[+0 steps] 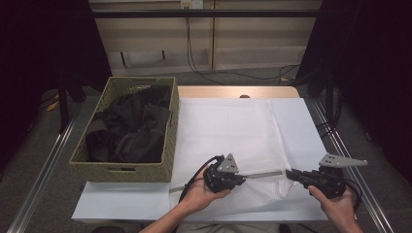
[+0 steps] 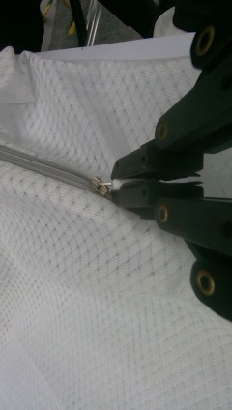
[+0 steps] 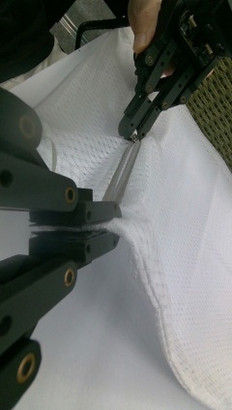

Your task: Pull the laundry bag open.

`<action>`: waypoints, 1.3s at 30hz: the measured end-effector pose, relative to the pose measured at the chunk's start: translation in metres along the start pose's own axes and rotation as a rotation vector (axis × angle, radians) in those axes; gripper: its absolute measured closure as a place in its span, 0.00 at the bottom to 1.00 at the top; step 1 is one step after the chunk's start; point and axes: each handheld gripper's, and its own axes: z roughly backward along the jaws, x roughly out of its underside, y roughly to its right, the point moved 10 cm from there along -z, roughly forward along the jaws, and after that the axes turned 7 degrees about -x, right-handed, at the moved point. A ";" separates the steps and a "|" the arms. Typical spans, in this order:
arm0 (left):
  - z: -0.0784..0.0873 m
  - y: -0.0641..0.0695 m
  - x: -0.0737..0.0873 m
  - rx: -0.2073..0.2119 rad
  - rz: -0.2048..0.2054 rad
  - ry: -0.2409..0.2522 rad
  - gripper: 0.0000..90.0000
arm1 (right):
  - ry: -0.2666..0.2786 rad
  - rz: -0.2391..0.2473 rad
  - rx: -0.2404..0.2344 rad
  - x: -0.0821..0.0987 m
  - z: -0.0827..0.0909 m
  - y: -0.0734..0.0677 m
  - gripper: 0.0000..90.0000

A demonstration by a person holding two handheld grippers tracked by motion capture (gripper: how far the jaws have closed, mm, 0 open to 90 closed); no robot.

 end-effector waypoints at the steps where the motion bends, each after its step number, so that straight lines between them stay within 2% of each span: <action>1: 0.001 0.000 0.000 -0.001 0.000 0.005 0.96 | 0.000 0.000 -0.002 0.000 0.000 0.000 0.96; 4: 0.003 -0.003 0.002 -0.007 -0.003 -0.008 0.96 | 0.002 0.003 -0.002 0.000 0.000 -0.001 0.96; 5: 0.003 -0.002 0.001 -0.004 0.006 0.006 0.96 | 0.002 0.003 -0.002 0.000 0.000 -0.001 0.96; 7: 0.004 -0.003 0.003 -0.006 -0.003 -0.007 0.96 | 0.001 0.002 -0.002 0.000 0.000 -0.001 0.96; 9: 0.004 -0.001 0.002 -0.004 0.002 0.003 0.96 | 0.002 0.003 -0.001 0.000 0.000 -0.001 0.96; 10: 0.006 -0.002 0.003 -0.007 -0.009 -0.013 0.96 | 0.006 0.005 -0.001 0.000 0.000 -0.001 0.96; 12: 0.005 -0.001 0.002 0.000 0.004 0.010 0.96 | 0.003 0.001 -0.001 0.000 0.000 -0.001 0.96; 14: 0.006 -0.001 0.003 0.003 -0.008 0.000 0.96 | 0.004 0.005 -0.005 0.000 -0.001 -0.002 0.96; 15: 0.007 -0.001 0.003 -0.002 0.008 -0.003 0.96 | 0.004 0.008 -0.001 0.000 0.000 -0.001 0.96; 18: 0.009 0.000 0.004 0.005 -0.009 0.000 0.96 | 0.009 0.004 -0.002 0.000 0.000 -0.001 0.96; 20: 0.010 0.001 0.003 0.004 0.005 0.009 0.96 | 0.004 0.006 -0.009 0.000 -0.001 -0.002 0.96; 23: 0.013 -0.002 0.007 -0.007 0.004 -0.016 0.96 | 0.008 0.007 -0.005 -0.001 0.000 -0.002 0.96; 25: 0.014 -0.003 0.007 -0.001 -0.007 -0.007 0.96 | 0.006 0.005 -0.007 0.000 0.000 -0.002 0.96; 28: 0.014 -0.003 0.005 0.005 0.003 0.015 0.96 | 0.014 0.001 0.000 -0.001 0.000 -0.001 0.96; 30: 0.014 -0.003 0.006 0.006 0.000 0.005 0.96 | 0.014 0.001 -0.003 -0.001 0.001 -0.002 0.96; 31: 0.015 -0.005 0.009 -0.003 -0.018 -0.026 0.96 | 0.010 0.001 -0.005 -0.001 0.000 -0.002 0.96; 32: 0.014 -0.005 0.008 0.006 -0.007 -0.001 0.96 | 0.009 0.002 -0.005 0.000 0.000 -0.003 0.96; 33: 0.014 -0.005 0.009 -0.001 0.011 -0.005 0.96 | 0.009 0.002 -0.005 0.000 0.000 -0.003 0.96; 39: 0.015 -0.005 0.012 0.003 -0.008 -0.029 0.96 | 0.013 0.001 -0.002 0.000 0.001 -0.001 0.96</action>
